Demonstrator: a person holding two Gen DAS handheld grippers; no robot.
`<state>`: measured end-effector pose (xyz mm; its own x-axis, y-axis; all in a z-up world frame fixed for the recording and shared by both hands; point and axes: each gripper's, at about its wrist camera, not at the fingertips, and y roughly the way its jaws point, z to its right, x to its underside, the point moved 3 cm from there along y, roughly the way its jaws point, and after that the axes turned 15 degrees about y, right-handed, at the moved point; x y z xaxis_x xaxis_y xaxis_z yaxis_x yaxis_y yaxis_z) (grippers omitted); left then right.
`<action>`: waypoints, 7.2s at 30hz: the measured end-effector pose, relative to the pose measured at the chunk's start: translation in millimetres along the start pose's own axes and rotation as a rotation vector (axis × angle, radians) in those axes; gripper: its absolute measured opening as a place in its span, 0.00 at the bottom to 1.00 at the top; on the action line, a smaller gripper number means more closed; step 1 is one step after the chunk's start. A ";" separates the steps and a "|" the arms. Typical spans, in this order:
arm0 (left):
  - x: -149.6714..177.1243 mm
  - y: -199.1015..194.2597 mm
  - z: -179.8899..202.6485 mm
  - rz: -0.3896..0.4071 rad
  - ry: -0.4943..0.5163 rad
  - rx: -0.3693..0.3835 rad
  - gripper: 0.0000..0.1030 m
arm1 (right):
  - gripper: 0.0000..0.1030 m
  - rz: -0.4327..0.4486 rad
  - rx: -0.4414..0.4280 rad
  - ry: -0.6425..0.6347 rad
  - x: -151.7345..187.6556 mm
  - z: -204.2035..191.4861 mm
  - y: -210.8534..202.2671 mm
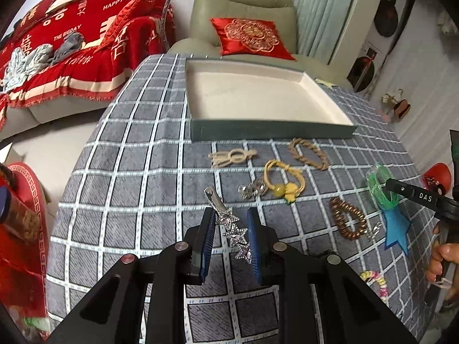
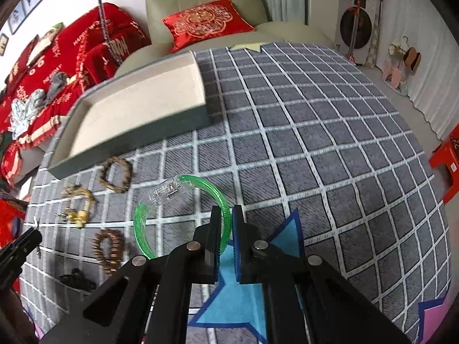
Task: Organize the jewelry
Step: 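Carry the hairpin and bangle into the white tray and open both tools, then grasp the black hair claw with the left tool while the right tool grasps the beaded bracelet, then lower the hair claw and beaded bracelet into the tray and release both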
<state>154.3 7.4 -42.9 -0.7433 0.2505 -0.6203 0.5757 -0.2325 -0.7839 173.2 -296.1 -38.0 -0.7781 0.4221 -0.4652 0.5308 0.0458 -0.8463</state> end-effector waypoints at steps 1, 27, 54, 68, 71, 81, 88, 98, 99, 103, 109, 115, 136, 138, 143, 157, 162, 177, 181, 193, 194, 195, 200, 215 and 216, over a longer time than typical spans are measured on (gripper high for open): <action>-3.3 -1.2 -0.6 0.003 0.005 0.003 0.38 | 0.08 0.003 -0.013 0.000 -2.4 -3.1 -4.3; -160.0 92.9 -33.8 0.023 0.101 -0.003 0.38 | 0.08 -0.054 -0.078 -0.013 -132.0 -104.3 93.6; -157.7 156.4 -17.2 -0.095 0.224 -0.125 0.39 | 0.52 -0.066 -0.038 -0.028 -123.8 -107.8 130.6; -162.0 145.8 -21.2 -0.069 0.203 -0.136 0.51 | 0.56 0.020 -0.245 0.078 -89.5 -81.6 28.6; -164.0 133.6 -21.8 -0.019 0.194 -0.195 1.00 | 0.62 0.026 -0.268 0.103 -79.1 -68.5 15.1; -151.6 90.4 -8.6 0.040 0.267 -0.247 1.00 | 0.94 0.060 -0.327 0.148 -44.3 -28.0 -21.6; -99.3 35.2 6.9 0.055 0.226 -0.174 1.00 | 1.00 0.107 -0.351 0.128 -2.7 -16.9 -60.9; -10.0 6.2 9.9 -0.015 0.143 -0.072 1.00 | 1.00 -0.002 -0.197 0.096 85.3 -0.6 -65.1; -4.0 4.3 12.5 -0.017 0.140 -0.061 1.00 | 1.00 -0.011 -0.182 0.101 92.6 3.0 -62.8; 13.5 -5.8 29.6 -0.003 0.161 -0.036 1.00 | 1.00 -0.036 -0.099 0.115 112.1 15.7 -53.7; 23.3 -5.0 55.6 -0.001 0.242 -0.013 1.00 | 1.00 -0.053 -0.025 0.077 128.3 14.7 -45.5; 18.9 4.3 62.8 -0.003 0.241 0.007 1.00 | 1.00 -0.045 0.017 0.038 137.4 9.6 -40.3; 20.0 30.9 77.2 -0.054 0.271 0.008 0.85 | 0.65 -0.015 0.094 -0.136 152.4 -19.3 -31.3; 20.4 30.3 78.3 -0.050 0.280 0.010 0.75 | 0.61 -0.019 0.089 -0.145 153.1 -21.9 -32.0; 19.2 27.9 81.9 -0.036 0.299 0.027 0.46 | 0.34 -0.024 0.080 -0.161 154.6 -29.1 -33.4; 15.3 4.1 59.6 0.022 0.228 0.082 0.32 | 0.10 0.017 0.009 -0.079 143.9 -16.4 -52.8; 10.8 -6.9 48.8 0.041 0.197 0.096 0.32 | 0.10 0.044 -0.018 -0.060 127.8 -15.9 -65.5; -47.1 -32.0 11.9 0.129 0.137 0.111 0.32 | 0.10 0.120 -0.120 -0.092 39.2 -39.8 -95.7; -69.9 -34.2 5.2 0.151 0.135 0.094 0.32 | 0.10 0.126 -0.138 -0.111 10.8 -52.5 -93.3; -148.5 -9.8 -10.8 0.164 0.152 0.030 0.32 | 0.10 0.116 -0.151 -0.175 -85.6 -110.6 -56.5; -157.2 -2.5 -11.9 0.159 0.150 0.027 0.32 | 0.10 0.111 -0.149 -0.178 -93.6 -115.6 -48.9; -162.2 2.0 -11.7 0.155 0.151 0.021 0.32 | 0.10 0.107 -0.146 -0.179 -98.3 -118.6 -43.6; -186.3 45.9 -13.6 0.103 0.157 0.005 0.32 | 0.10 0.080 -0.124 -0.164 -120.7 -129.2 0.6; -182.0 146.0 -10.4 -0.042 0.177 -0.025 0.32 | 0.10 -0.009 -0.094 -0.077 -132.3 -121.8 104.9; -181.7 148.5 -10.2 -0.045 0.178 -0.027 0.32 | 0.10 -0.013 -0.090 -0.076 -131.8 -121.4 108.5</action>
<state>378.3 -63.0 -46.8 -0.6977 0.4233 -0.5779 0.5538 -0.1931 -0.8100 374.1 -236.8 -37.0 -0.8065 0.3515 -0.4754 0.5458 0.1335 -0.8272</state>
